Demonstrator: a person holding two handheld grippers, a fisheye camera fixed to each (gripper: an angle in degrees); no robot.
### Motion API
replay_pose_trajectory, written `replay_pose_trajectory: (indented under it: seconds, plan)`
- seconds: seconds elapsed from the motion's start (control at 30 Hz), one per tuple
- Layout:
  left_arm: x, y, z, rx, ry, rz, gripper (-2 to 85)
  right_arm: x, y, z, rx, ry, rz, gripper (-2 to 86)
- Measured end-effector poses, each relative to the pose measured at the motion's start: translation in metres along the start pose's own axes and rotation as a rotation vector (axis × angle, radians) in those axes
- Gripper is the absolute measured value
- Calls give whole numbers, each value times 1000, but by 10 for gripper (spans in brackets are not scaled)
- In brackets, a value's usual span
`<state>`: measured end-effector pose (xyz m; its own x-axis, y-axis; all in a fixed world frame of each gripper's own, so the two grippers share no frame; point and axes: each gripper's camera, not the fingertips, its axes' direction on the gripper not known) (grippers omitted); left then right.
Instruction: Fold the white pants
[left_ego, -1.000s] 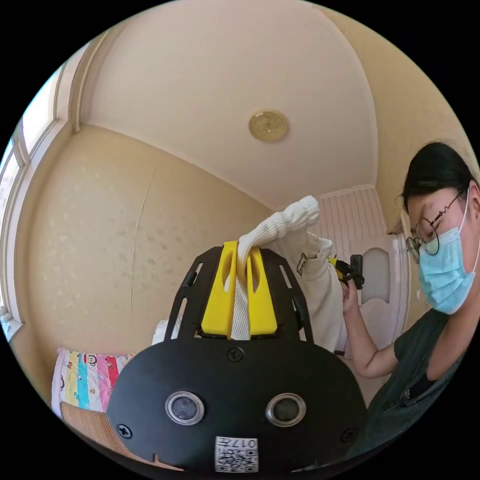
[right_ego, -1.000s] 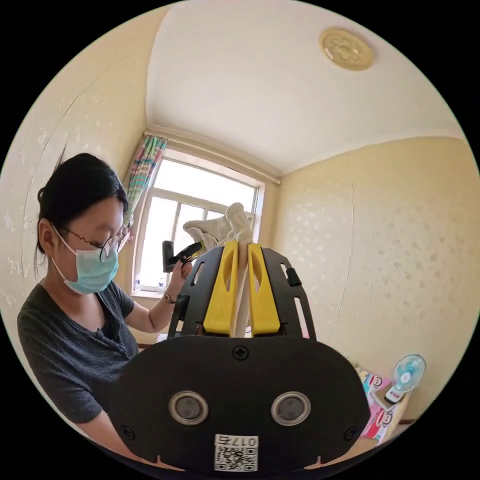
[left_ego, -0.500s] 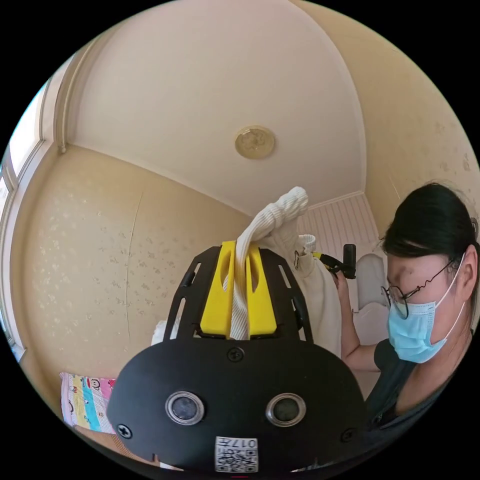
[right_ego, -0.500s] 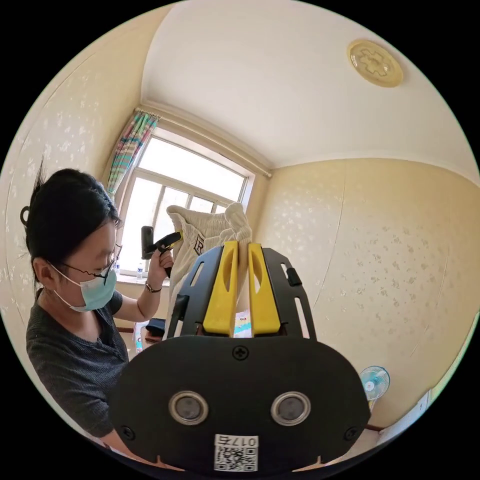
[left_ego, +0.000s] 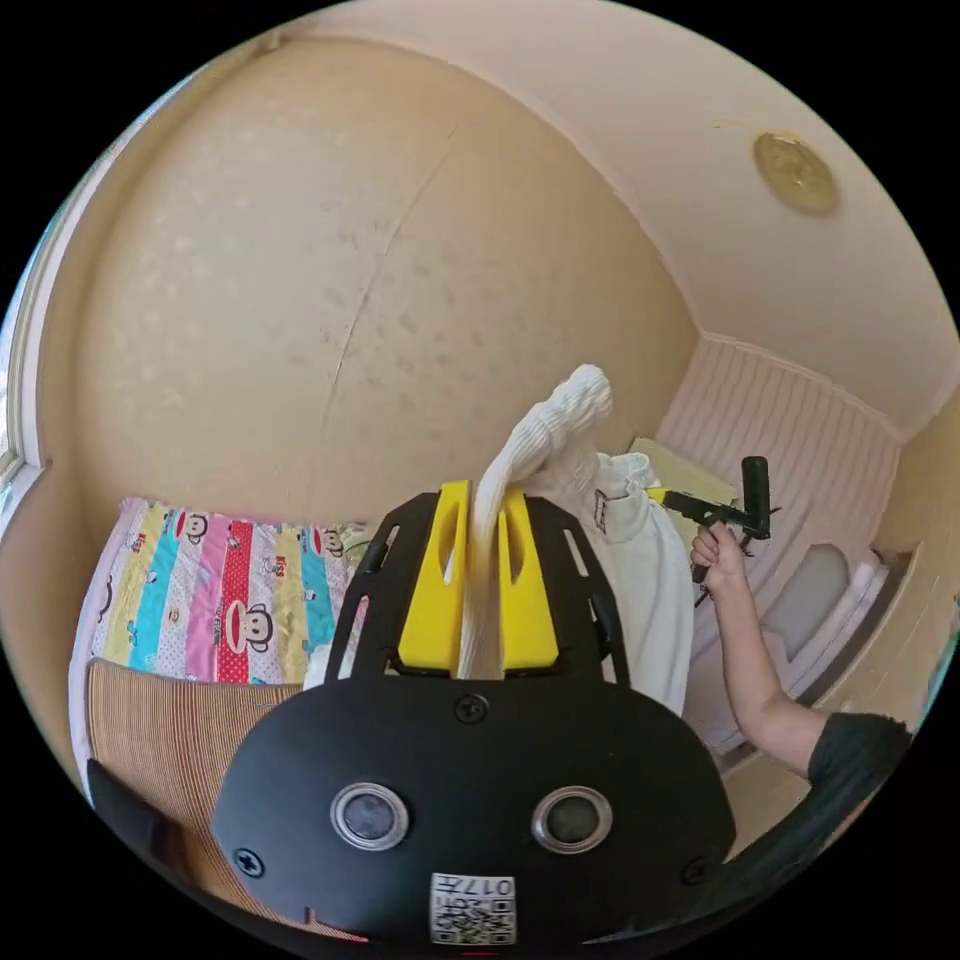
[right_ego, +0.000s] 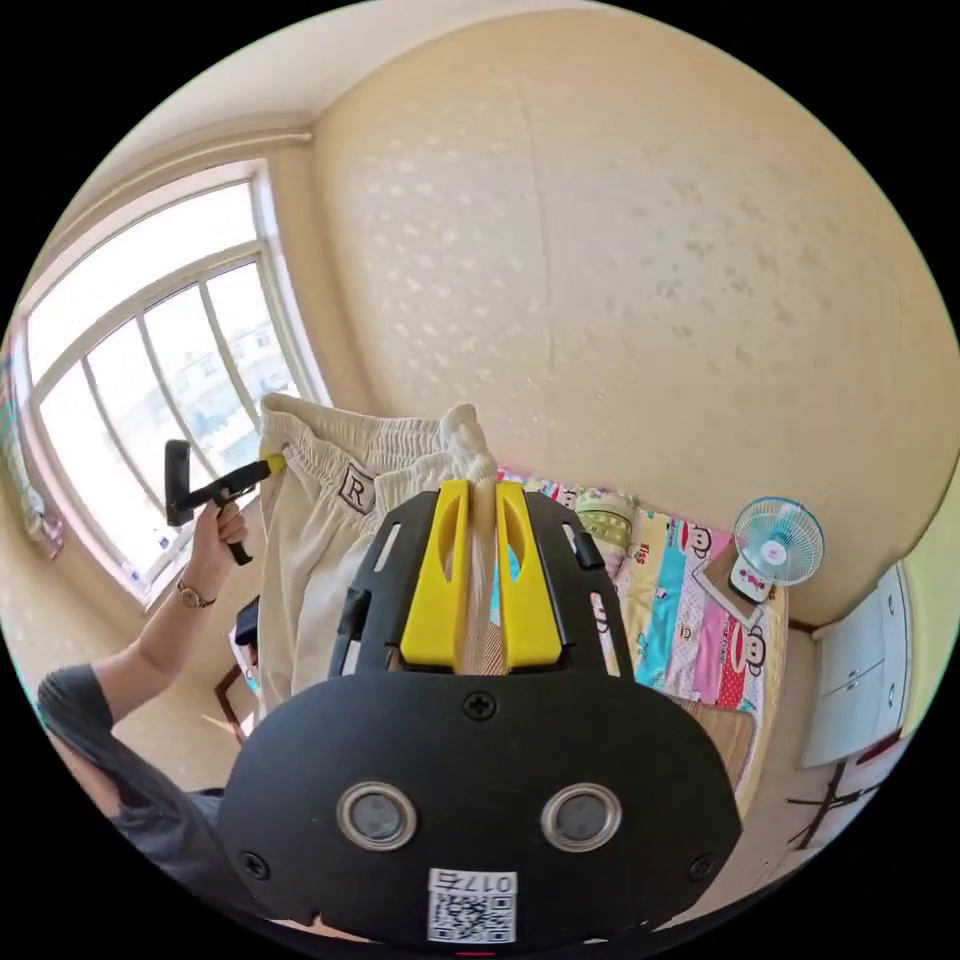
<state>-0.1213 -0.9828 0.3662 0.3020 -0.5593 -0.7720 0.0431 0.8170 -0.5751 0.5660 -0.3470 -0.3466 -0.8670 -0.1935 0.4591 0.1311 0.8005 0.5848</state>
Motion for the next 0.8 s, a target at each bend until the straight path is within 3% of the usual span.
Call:
replay_pose_trajectory:
  seconds: [0.03, 0.1, 0.17, 0.23, 0.33, 0.4, 0.5, 0.67, 0.8]
  plan:
    - [-21, -14, 25, -31, -42, -22, 77, 38, -24, 54, -33, 21, 40, 42]
    - [-91, -35, 92, -62, -412, -79, 75, 92, -26, 132, -169, 104, 159, 28]
    - [-137, -22, 123, -125, -588, -125, 77, 145, 11, 205, -215, -10, 351, 23]
    - [-182, 10, 150, -260, -524, -108, 80, 159, 56, 254, -240, -123, 320, 25]
    - [-250, 108, 171, -472, -478, -96, 74, 170, 159, 337, -489, -164, 378, 30]
    - [-309, 195, 177, -744, -510, -159, 72, 165, 228, 378, -654, -222, 429, 35]
    - [-377, 285, 151, -964, -581, -350, 71, 134, 317, 424, -853, -343, 523, 53]
    - [-439, 355, 98, -1059, -547, -688, 73, 45, 348, 494, -915, -618, 636, 106]
    - [-445, 361, 81, -1088, -519, -753, 70, -15, 308, 549, -868, -756, 617, 140]
